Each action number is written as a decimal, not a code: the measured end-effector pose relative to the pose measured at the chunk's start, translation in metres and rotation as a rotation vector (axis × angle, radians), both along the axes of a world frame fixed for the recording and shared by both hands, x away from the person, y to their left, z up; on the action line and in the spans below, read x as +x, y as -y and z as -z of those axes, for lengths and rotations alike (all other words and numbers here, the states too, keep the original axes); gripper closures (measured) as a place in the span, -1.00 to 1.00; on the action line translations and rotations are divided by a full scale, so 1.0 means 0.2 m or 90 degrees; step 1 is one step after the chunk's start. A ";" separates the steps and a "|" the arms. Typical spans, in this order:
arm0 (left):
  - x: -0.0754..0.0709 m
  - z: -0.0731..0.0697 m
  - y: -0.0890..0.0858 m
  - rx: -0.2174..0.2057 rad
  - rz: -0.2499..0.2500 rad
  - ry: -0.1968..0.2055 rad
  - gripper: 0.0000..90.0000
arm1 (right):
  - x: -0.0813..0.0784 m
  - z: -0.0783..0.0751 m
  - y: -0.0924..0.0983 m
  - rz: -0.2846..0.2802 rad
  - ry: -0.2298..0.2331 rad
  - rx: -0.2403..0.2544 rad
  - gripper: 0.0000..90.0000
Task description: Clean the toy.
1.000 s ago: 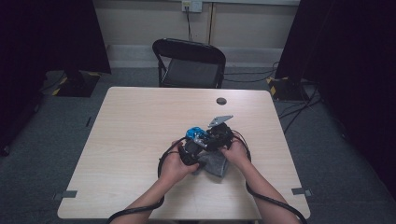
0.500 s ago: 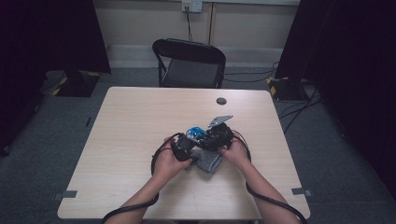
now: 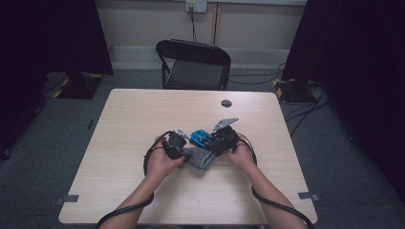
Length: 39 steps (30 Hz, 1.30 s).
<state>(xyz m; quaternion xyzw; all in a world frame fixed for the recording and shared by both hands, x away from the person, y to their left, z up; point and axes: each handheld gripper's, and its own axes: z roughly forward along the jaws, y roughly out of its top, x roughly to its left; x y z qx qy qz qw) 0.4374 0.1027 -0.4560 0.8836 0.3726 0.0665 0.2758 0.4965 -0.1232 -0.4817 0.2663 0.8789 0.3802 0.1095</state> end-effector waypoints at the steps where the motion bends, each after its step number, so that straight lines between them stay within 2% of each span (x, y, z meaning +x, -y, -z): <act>1: 0.01 0.00 -0.02 0.001 -0.008 0.003 0.60 | 0.00 0.00 0.00 0.000 0.000 -0.001 -0.15; 8: 0.04 0.01 -0.09 -0.003 -0.036 -0.002 0.60 | 0.00 0.00 0.00 0.000 -0.001 -0.001 -0.15; 39: 0.11 -0.01 -0.22 -0.003 -0.101 0.001 0.60 | 0.00 0.00 0.00 0.001 0.002 -0.005 -0.15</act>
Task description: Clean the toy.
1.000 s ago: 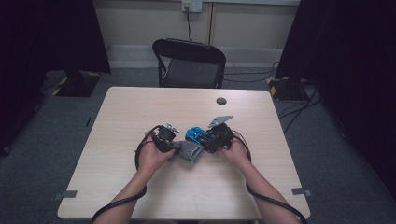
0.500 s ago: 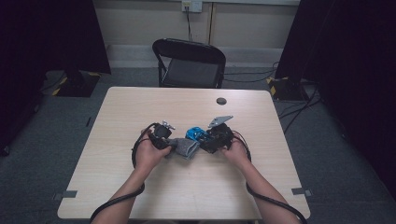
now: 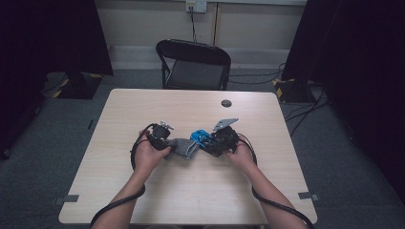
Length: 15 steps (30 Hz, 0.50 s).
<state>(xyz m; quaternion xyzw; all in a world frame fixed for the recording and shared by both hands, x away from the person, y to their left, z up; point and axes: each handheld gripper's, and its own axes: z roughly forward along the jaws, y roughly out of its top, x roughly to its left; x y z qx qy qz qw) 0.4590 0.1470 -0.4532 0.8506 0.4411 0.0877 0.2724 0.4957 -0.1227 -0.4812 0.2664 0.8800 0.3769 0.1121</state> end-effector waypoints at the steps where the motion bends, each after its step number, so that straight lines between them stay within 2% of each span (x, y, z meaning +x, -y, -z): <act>1: 0.00 0.00 0.00 -0.003 -0.002 0.000 0.60 | 0.00 0.00 0.00 0.000 0.000 -0.001 -0.15; 15: 0.02 0.01 -0.05 0.002 -0.022 -0.004 0.60 | 0.00 0.00 0.00 -0.001 0.000 0.000 -0.15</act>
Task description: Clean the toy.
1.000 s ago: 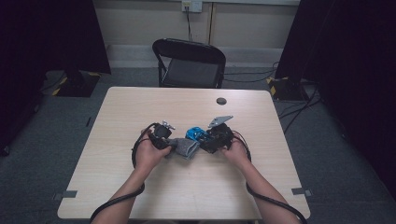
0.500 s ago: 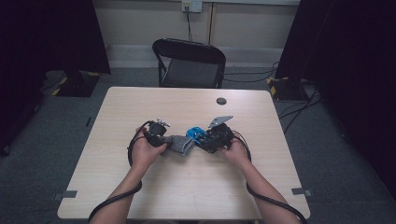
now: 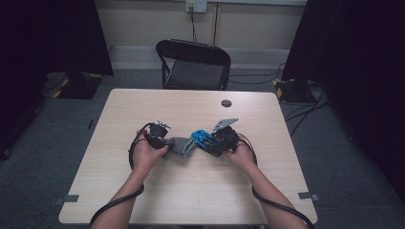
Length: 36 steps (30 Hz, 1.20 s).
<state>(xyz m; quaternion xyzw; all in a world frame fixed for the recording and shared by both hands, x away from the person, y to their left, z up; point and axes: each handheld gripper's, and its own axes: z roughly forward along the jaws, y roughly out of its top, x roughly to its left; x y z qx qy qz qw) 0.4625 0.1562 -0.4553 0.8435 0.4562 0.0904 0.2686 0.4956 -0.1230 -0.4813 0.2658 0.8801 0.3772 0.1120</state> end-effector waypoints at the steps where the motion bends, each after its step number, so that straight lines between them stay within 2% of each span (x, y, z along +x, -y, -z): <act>1: 0.00 0.00 0.00 -0.003 -0.003 0.001 0.60 | 0.00 0.00 0.00 0.000 0.000 0.000 -0.15; 24: 0.00 0.00 -0.09 0.000 -0.044 0.011 0.60 | 0.00 0.00 0.00 -0.001 -0.004 0.001 -0.15; 28: -0.01 -0.01 -0.11 -0.012 -0.057 0.016 0.60 | 0.00 0.00 0.00 -0.001 -0.004 0.003 -0.15; 32: -0.04 -0.03 -0.11 -0.019 -0.046 0.020 0.60 | 0.00 0.00 0.01 0.000 -0.005 0.005 -0.15; 36: -0.10 -0.05 -0.09 -0.028 -0.016 0.021 0.60 | 0.00 0.00 0.01 0.000 -0.003 0.005 -0.15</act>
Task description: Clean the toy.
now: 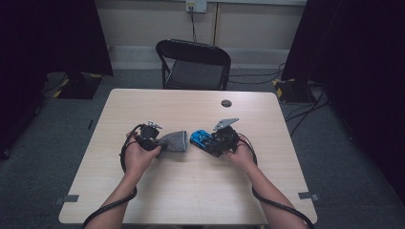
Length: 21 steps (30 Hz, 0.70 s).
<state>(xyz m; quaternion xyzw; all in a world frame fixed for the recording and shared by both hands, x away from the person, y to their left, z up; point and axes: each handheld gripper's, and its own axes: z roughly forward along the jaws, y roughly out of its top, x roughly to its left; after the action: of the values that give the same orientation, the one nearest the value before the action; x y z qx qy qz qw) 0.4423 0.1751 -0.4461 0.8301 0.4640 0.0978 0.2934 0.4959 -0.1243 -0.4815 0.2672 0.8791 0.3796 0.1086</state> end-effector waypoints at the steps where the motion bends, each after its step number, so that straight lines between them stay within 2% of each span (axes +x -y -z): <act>1: -0.02 0.00 0.01 -0.003 0.006 0.003 0.60 | 0.00 0.00 0.00 0.001 0.000 0.000 -0.15; 8: -0.13 -0.04 0.04 -0.017 0.051 0.008 0.60 | 0.00 0.00 0.00 0.007 -0.004 -0.002 -0.15; 14: -0.23 -0.02 0.13 -0.020 0.100 0.009 0.60 | 0.00 -0.01 -0.01 0.018 -0.009 -0.002 -0.17; 17: -0.26 0.01 0.18 -0.018 0.125 -0.003 0.60 | 0.00 -0.01 -0.02 0.026 -0.004 -0.011 -0.31; 19: -0.27 0.02 0.21 -0.018 0.138 -0.008 0.60 | 0.00 -0.02 -0.03 0.022 -0.015 -0.019 -0.41; 21: -0.29 0.02 0.24 -0.017 0.146 -0.008 0.60 | -0.02 -0.02 -0.04 0.016 0.000 -0.039 -0.44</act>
<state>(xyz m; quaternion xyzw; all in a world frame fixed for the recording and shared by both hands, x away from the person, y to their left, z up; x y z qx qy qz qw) 0.3851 0.1267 -0.4498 0.8745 0.3687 0.0524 0.3106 0.4926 -0.1169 -0.4778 0.2749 0.8868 0.3512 0.1213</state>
